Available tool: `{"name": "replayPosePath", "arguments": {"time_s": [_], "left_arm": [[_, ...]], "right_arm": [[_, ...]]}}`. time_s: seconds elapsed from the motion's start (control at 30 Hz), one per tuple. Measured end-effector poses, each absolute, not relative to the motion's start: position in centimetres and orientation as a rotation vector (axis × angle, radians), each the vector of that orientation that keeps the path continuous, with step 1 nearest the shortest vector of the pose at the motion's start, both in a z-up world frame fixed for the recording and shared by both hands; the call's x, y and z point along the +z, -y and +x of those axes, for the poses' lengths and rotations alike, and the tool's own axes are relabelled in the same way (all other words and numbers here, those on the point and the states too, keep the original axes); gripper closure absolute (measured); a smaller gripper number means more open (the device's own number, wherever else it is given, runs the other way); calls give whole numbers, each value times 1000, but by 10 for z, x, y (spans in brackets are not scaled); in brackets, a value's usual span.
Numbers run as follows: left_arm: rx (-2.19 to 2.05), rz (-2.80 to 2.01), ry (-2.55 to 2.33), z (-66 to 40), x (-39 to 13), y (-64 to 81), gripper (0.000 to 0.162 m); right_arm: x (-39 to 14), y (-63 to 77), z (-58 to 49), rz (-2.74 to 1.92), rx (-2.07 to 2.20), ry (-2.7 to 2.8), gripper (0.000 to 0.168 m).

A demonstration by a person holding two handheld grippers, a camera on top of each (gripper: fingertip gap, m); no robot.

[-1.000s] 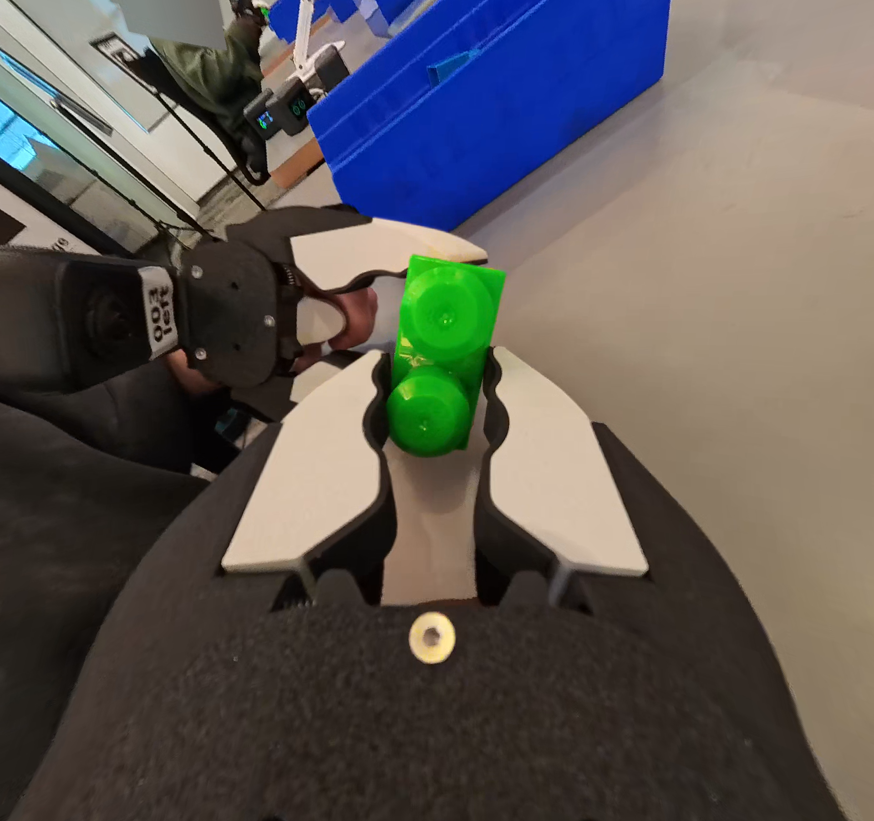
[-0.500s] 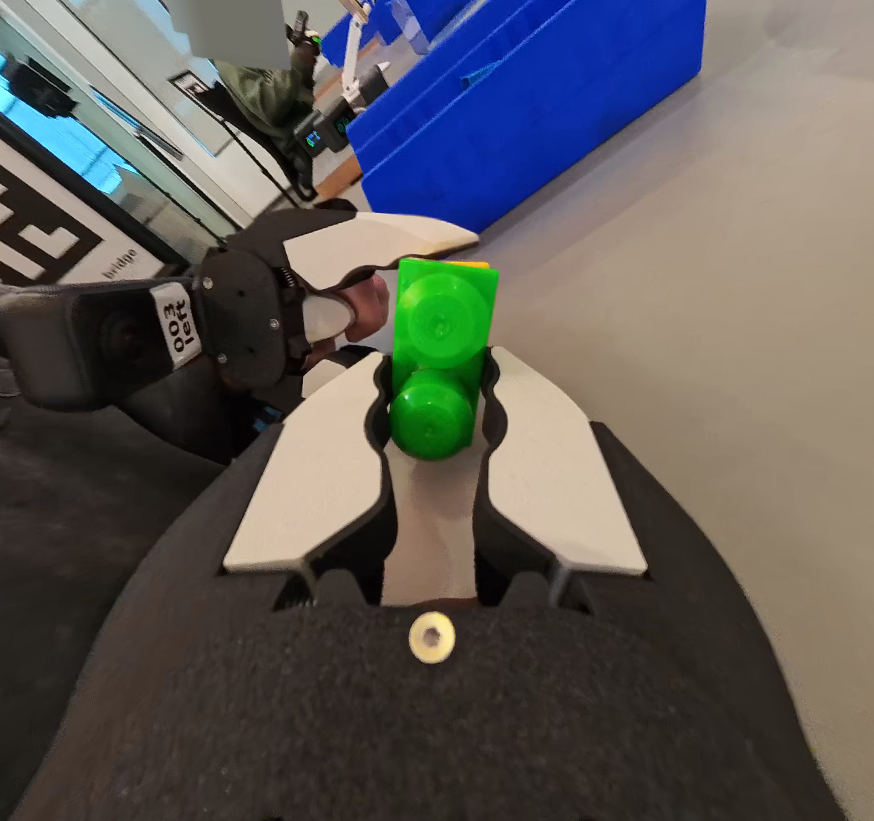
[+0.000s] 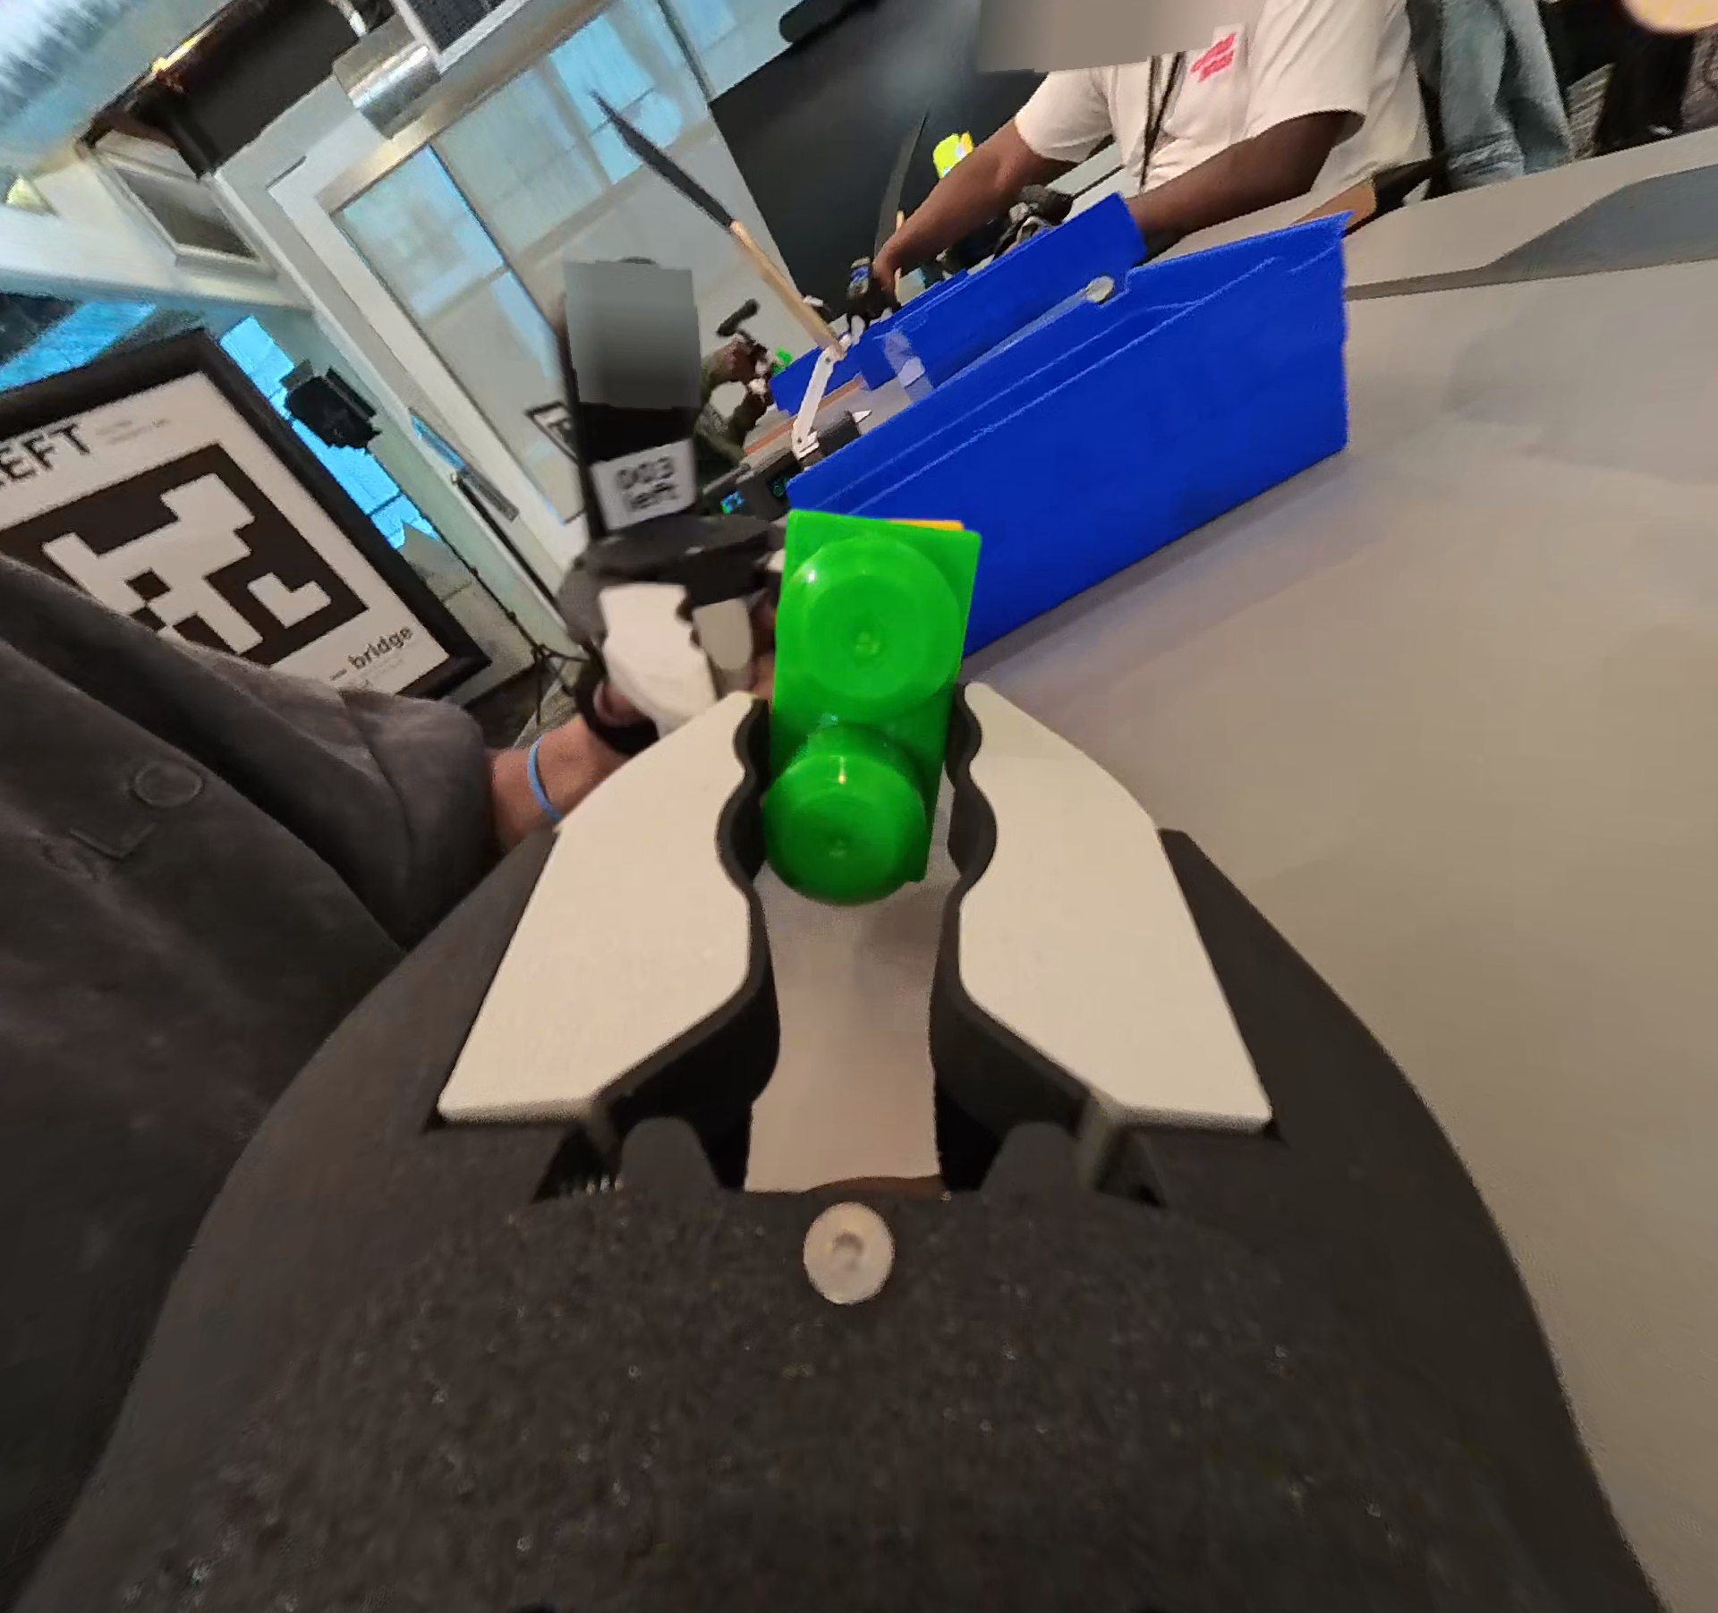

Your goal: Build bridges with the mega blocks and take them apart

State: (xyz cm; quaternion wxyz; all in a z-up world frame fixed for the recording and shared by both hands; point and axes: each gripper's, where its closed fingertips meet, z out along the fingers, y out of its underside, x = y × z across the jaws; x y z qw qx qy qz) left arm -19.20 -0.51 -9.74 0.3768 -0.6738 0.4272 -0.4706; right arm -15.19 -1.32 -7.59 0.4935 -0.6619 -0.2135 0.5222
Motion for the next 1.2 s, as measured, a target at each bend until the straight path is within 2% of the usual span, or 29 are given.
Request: {"name": "replayPosePath", "arguments": {"time_s": [0.17,0.33,1.2], "left_arm": [[-1649,-1711,-953,-192,-83,8,102],[-1581,-1683,-1034,-188,-89,13,122],[-1673,-1764,-1080,-183,-103,24,125]], "right_arm": [[-86,21,-170,-1649,1247,592,132],[-91,29,-179,-1676,1243,647,132],[-112,35,-174,-1784,1078,867,132]]}}
